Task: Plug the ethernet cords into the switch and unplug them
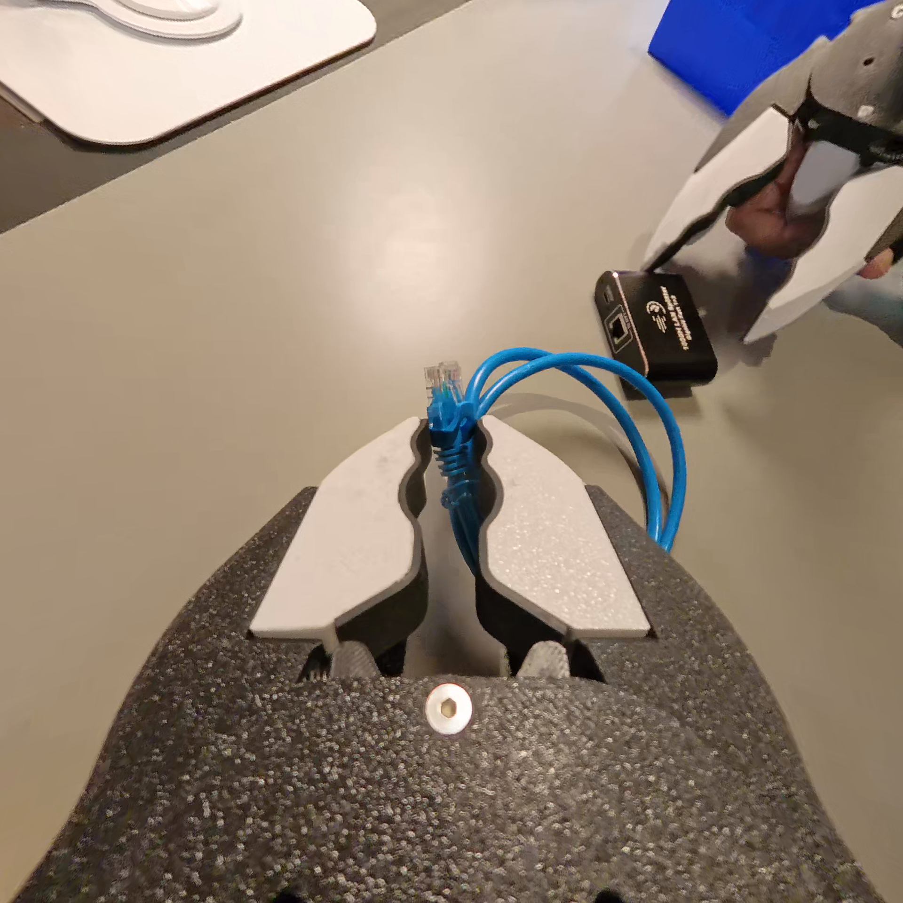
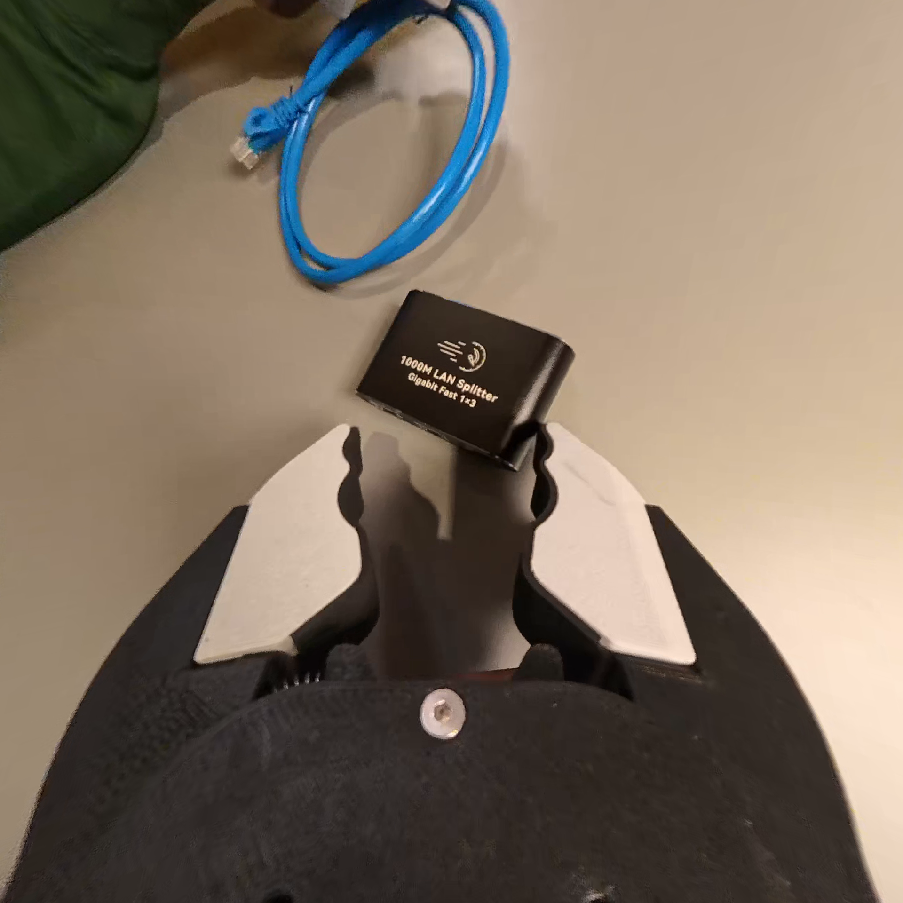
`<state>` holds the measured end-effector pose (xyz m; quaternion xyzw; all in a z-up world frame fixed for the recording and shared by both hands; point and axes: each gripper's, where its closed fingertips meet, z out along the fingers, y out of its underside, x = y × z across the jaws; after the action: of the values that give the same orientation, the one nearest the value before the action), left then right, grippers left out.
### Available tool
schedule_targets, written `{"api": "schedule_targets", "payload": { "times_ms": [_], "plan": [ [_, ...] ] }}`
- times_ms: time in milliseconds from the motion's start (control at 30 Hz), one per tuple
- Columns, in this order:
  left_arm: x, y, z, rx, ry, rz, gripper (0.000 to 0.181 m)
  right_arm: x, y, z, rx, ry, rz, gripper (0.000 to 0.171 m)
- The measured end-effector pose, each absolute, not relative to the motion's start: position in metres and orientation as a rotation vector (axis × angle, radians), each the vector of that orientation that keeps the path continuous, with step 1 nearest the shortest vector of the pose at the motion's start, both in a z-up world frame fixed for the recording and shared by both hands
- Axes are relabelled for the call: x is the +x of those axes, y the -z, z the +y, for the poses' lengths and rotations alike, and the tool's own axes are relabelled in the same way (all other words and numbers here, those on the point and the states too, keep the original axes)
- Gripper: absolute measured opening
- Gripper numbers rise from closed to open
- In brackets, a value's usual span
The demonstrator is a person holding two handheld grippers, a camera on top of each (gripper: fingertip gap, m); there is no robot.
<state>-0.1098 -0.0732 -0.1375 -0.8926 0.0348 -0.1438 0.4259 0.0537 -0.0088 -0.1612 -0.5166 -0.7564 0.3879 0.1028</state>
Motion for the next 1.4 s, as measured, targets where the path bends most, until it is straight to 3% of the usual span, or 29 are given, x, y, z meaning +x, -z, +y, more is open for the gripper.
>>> {"api": "schedule_targets", "payload": {
  "times_ms": [300, 533, 667, 767, 867, 1400],
  "plan": [
    [-0.116, 0.138, -0.074, -2.23, 0.344, 0.059, 0.017, 0.083, 0.161, -0.036, -1.416, -1.18, -2.467, 0.058],
    [-0.116, 0.137, -0.077, -2.236, 0.357, 0.064, 0.017, 0.05, 0.15, -0.019, -1.34, -1.156, -2.238, 0.088],
    [-0.112, 0.142, -0.081, -2.265, 0.391, 0.084, 0.017, 0.043, 0.161, -0.032, -1.324, -1.115, -2.267, 0.093],
    [-0.108, 0.145, -0.083, -2.283, 0.41, 0.101, 0.017, 0.044, 0.18, -0.035, -1.303, -0.914, -2.357, 0.088],
    [-0.105, 0.146, -0.083, -2.287, 0.418, 0.117, 0.017, 0.037, 0.178, -0.033, -1.331, -0.883, -2.308, 0.061],
    [-0.073, 0.157, -0.061, -2.275, 0.423, 0.183, 0.017, 0.02, 0.176, 0.027, -1.743, -0.793, -1.929, 0.06]
  ]
}}
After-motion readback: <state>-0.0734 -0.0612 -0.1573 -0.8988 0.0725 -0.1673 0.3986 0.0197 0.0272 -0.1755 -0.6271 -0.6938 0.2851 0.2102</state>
